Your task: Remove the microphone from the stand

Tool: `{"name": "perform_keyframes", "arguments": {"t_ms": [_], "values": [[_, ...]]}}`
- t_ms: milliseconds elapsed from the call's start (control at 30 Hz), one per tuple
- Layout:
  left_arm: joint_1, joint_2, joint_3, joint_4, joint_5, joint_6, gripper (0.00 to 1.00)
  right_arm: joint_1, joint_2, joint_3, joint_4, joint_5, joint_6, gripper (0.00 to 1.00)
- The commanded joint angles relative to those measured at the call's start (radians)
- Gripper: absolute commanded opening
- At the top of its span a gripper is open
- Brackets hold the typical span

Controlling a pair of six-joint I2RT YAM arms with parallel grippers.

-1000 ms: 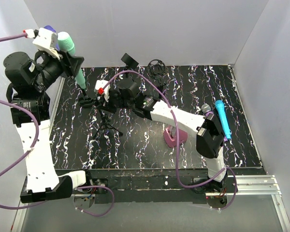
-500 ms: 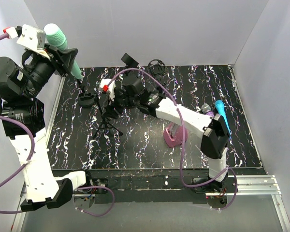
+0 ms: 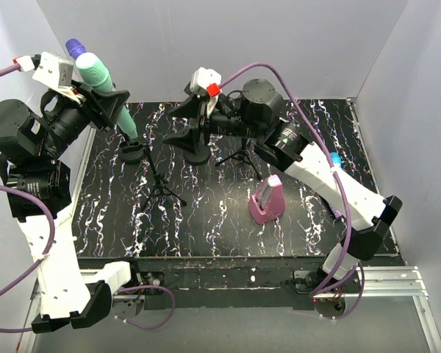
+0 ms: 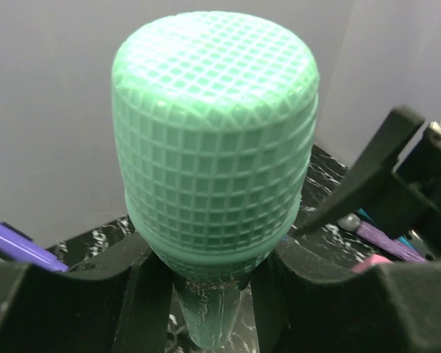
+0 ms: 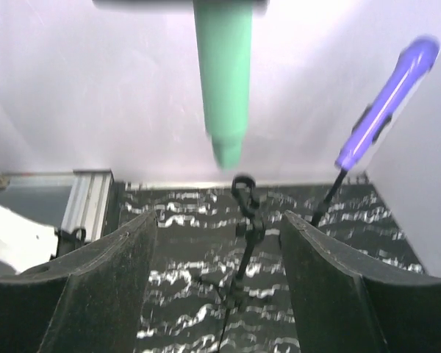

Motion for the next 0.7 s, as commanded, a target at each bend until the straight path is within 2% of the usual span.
{"name": "perform_keyframes", "arguments": {"t_ms": [0, 167, 333, 500, 533, 667], "values": [[0.000, -0.006, -0.042, 0.016, 0.113, -0.116, 0.00, 0.018, 0.079, 0.143, 0.072, -0.019, 0.083, 0.75], [0.000, -0.018, -0.089, 0.034, 0.156, -0.157, 0.00, 0.036, 0.171, 0.287, 0.061, -0.011, 0.125, 0.77], [0.000, -0.029, -0.101, 0.033, 0.199, -0.186, 0.00, 0.059, 0.233, 0.344, 0.052, -0.016, 0.165, 0.76], [-0.001, -0.042, -0.102, 0.013, 0.226, -0.206, 0.00, 0.082, 0.276, 0.373, 0.067, 0.024, 0.195, 0.68], [-0.001, -0.044, -0.102, 0.011, 0.226, -0.206, 0.00, 0.088, 0.283, 0.385, 0.064, 0.035, 0.197, 0.64], [-0.004, -0.048, -0.107, 0.014, 0.210, -0.203, 0.00, 0.091, 0.299, 0.422, 0.057, 0.073, 0.183, 0.26]]}}
